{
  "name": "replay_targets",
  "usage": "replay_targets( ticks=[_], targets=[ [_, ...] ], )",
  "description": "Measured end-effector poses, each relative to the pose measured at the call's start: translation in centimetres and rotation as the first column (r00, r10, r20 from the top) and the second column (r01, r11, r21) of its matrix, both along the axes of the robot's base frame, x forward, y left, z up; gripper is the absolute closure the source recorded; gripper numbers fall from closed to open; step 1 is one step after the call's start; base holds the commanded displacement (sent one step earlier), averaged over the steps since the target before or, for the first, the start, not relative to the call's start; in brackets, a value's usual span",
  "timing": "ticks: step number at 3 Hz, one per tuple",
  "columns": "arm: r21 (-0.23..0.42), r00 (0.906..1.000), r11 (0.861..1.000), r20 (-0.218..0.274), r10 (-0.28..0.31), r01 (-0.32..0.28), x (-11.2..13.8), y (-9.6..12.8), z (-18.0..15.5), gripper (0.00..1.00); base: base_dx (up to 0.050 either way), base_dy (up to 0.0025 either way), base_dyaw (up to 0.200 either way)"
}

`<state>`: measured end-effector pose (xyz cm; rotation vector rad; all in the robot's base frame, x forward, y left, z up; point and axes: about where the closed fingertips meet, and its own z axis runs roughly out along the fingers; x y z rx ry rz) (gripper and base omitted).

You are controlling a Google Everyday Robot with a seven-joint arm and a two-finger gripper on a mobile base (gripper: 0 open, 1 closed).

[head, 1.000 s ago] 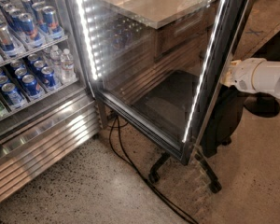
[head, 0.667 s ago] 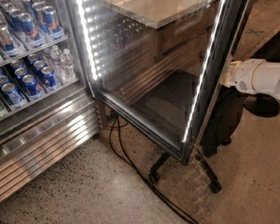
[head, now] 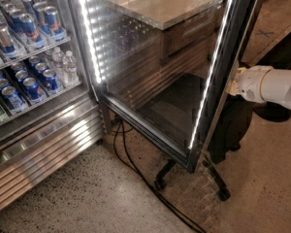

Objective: Close right fridge door

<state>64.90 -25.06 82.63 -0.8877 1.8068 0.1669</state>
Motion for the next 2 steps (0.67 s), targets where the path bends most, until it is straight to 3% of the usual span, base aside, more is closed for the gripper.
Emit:
replay_targets(
  ticks=[1,2],
  targets=[
    [0.0,1.0,1.0,0.0,0.0,0.0,0.0,0.01,0.0,1.0,0.0,0.00001,-0.198],
    [0.0,1.0,1.0,0.0,0.0,0.0,0.0,0.01,-0.01,1.0,0.0,0.0,0.144]
  ],
)
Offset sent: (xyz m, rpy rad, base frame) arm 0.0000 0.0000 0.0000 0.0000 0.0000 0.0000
